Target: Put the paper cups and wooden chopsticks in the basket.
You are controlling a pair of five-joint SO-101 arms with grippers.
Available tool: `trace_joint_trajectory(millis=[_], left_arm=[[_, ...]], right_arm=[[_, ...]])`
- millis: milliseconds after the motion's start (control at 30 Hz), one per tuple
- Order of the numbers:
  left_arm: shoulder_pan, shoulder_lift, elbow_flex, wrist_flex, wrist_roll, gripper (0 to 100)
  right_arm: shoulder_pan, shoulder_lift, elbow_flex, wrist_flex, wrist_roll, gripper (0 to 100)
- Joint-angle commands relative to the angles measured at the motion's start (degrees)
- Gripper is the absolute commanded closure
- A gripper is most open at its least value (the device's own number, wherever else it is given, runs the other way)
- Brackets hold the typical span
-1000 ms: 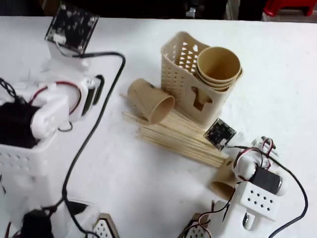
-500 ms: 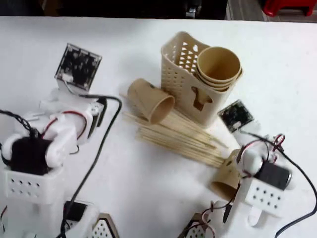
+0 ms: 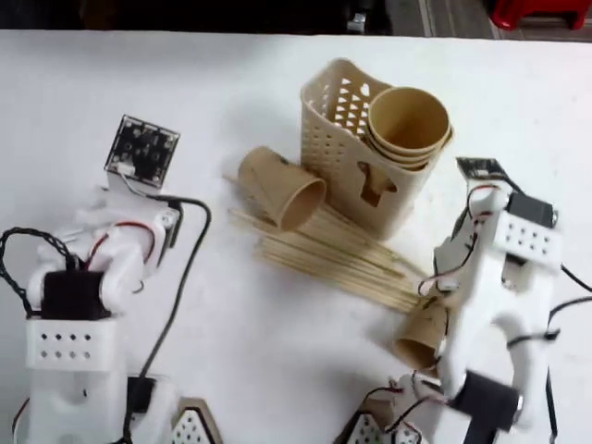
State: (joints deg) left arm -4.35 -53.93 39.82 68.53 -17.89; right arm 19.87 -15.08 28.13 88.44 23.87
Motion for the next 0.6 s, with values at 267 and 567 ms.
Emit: trace_joint_trajectory(millis=[267, 567], left_arm=[[-0.66, -1.36, 3.78, -3.60, -0.53, 85], [-1.45, -1.36, 3.87, -3.16, -0.44, 85]], right_arm=[[2.77, 9.89, -3.25, -0.31, -2.37, 72.9], [2.77, 20.88, -3.08, -1.98, 1.58, 72.9]])
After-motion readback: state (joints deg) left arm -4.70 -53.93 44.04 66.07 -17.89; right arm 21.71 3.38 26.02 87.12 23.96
